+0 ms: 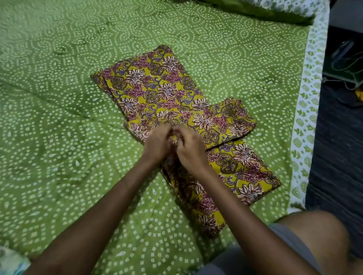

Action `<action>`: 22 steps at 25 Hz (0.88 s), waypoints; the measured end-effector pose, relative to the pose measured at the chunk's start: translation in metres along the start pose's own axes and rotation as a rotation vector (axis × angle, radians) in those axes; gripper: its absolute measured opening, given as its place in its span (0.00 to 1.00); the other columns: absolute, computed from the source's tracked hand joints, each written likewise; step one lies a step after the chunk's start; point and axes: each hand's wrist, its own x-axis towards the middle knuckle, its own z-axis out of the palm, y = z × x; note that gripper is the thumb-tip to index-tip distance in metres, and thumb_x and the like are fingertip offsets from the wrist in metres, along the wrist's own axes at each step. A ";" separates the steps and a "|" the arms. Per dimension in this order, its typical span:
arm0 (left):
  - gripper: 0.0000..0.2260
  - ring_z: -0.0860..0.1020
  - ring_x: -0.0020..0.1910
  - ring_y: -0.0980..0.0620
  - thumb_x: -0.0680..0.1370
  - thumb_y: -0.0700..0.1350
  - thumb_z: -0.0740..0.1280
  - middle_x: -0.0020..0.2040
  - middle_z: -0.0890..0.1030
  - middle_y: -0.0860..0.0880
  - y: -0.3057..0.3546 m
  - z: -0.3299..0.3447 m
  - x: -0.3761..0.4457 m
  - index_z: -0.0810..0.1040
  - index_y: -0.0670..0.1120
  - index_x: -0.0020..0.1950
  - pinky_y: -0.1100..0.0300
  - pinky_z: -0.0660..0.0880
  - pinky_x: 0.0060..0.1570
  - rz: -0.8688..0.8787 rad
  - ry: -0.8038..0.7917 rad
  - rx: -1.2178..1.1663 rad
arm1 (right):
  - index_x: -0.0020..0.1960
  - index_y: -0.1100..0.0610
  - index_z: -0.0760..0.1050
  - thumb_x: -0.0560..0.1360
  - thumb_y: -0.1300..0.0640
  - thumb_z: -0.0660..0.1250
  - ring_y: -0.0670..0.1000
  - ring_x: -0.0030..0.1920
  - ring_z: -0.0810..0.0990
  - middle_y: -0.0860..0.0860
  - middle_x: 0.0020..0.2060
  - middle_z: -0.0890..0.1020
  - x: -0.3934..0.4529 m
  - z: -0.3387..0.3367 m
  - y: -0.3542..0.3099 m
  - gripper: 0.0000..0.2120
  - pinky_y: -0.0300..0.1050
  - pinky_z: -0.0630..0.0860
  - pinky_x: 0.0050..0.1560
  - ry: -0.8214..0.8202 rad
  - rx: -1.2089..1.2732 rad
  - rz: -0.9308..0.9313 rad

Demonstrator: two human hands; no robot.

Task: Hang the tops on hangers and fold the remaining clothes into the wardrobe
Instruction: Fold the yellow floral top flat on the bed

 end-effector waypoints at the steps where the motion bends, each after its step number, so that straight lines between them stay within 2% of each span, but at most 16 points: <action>1: 0.17 0.67 0.68 0.41 0.80 0.43 0.56 0.65 0.73 0.40 0.003 0.008 -0.010 0.70 0.38 0.67 0.46 0.59 0.70 -0.121 -0.120 0.047 | 0.68 0.60 0.69 0.81 0.58 0.55 0.54 0.63 0.72 0.57 0.65 0.74 0.012 0.013 0.006 0.17 0.46 0.68 0.63 -0.166 0.049 0.015; 2: 0.23 0.56 0.75 0.44 0.81 0.49 0.52 0.73 0.63 0.42 0.001 0.016 -0.016 0.61 0.40 0.74 0.47 0.48 0.74 -0.176 -0.219 0.209 | 0.73 0.57 0.62 0.83 0.52 0.51 0.53 0.72 0.63 0.54 0.72 0.66 0.022 0.025 0.018 0.21 0.50 0.58 0.72 -0.323 -0.011 0.042; 3: 0.29 0.47 0.77 0.47 0.80 0.57 0.47 0.77 0.52 0.44 -0.005 0.022 -0.020 0.51 0.42 0.77 0.48 0.41 0.74 -0.184 -0.290 0.366 | 0.76 0.54 0.55 0.83 0.48 0.47 0.51 0.75 0.53 0.51 0.75 0.57 0.031 0.034 0.035 0.24 0.53 0.48 0.75 -0.423 -0.158 0.038; 4: 0.36 0.42 0.77 0.48 0.75 0.63 0.41 0.78 0.46 0.45 -0.009 0.026 -0.021 0.45 0.43 0.77 0.48 0.37 0.73 -0.186 -0.331 0.465 | 0.77 0.51 0.49 0.82 0.45 0.44 0.50 0.76 0.46 0.48 0.77 0.51 0.040 0.034 0.052 0.25 0.53 0.41 0.75 -0.464 -0.336 0.000; 6: 0.49 0.39 0.76 0.49 0.63 0.72 0.32 0.78 0.41 0.46 -0.016 0.031 -0.017 0.41 0.43 0.77 0.48 0.34 0.71 -0.198 -0.334 0.515 | 0.77 0.48 0.42 0.82 0.43 0.41 0.50 0.76 0.39 0.46 0.76 0.44 0.059 0.024 0.081 0.26 0.51 0.35 0.74 -0.431 -0.596 -0.092; 8: 0.59 0.38 0.76 0.48 0.55 0.79 0.29 0.77 0.39 0.46 -0.012 0.030 -0.014 0.40 0.43 0.77 0.49 0.32 0.70 -0.200 -0.344 0.509 | 0.76 0.47 0.39 0.80 0.39 0.40 0.52 0.76 0.37 0.47 0.75 0.41 0.073 0.001 0.100 0.28 0.54 0.33 0.72 -0.351 -0.719 -0.038; 11: 0.62 0.38 0.76 0.48 0.53 0.81 0.28 0.77 0.38 0.45 -0.010 0.033 -0.018 0.38 0.43 0.77 0.49 0.32 0.70 -0.183 -0.339 0.548 | 0.76 0.48 0.39 0.79 0.37 0.41 0.51 0.76 0.38 0.48 0.76 0.41 0.093 -0.043 0.137 0.30 0.53 0.35 0.72 -0.248 -0.752 0.141; 15: 0.59 0.39 0.76 0.49 0.56 0.81 0.33 0.77 0.39 0.46 -0.011 0.034 -0.017 0.40 0.43 0.77 0.48 0.34 0.71 -0.187 -0.318 0.529 | 0.77 0.49 0.41 0.81 0.40 0.43 0.50 0.76 0.38 0.46 0.76 0.42 0.101 -0.083 0.168 0.28 0.54 0.35 0.73 -0.162 -0.818 0.206; 17: 0.58 0.39 0.76 0.48 0.58 0.80 0.36 0.77 0.39 0.46 -0.008 0.034 -0.017 0.40 0.43 0.77 0.49 0.34 0.71 -0.186 -0.321 0.549 | 0.77 0.52 0.40 0.80 0.40 0.43 0.51 0.76 0.39 0.49 0.77 0.43 0.101 -0.092 0.173 0.30 0.54 0.37 0.74 -0.106 -0.823 0.234; 19: 0.57 0.39 0.76 0.48 0.58 0.80 0.35 0.77 0.39 0.45 -0.006 0.032 -0.017 0.39 0.43 0.77 0.49 0.33 0.70 -0.189 -0.334 0.563 | 0.77 0.57 0.44 0.80 0.39 0.44 0.53 0.76 0.45 0.54 0.77 0.48 0.099 -0.103 0.171 0.33 0.53 0.41 0.75 0.001 -0.803 0.256; 21: 0.58 0.38 0.76 0.48 0.57 0.80 0.34 0.77 0.38 0.45 -0.005 0.031 -0.015 0.38 0.43 0.76 0.49 0.32 0.69 -0.198 -0.357 0.578 | 0.74 0.63 0.56 0.78 0.36 0.49 0.57 0.73 0.57 0.59 0.73 0.61 0.095 -0.109 0.162 0.36 0.54 0.53 0.72 0.103 -0.835 0.282; 22: 0.58 0.37 0.76 0.48 0.57 0.80 0.34 0.77 0.37 0.45 -0.004 0.030 -0.014 0.37 0.43 0.76 0.49 0.32 0.69 -0.205 -0.380 0.585 | 0.70 0.64 0.63 0.77 0.35 0.53 0.58 0.69 0.64 0.61 0.68 0.67 0.092 -0.109 0.157 0.36 0.54 0.60 0.68 0.142 -0.852 0.320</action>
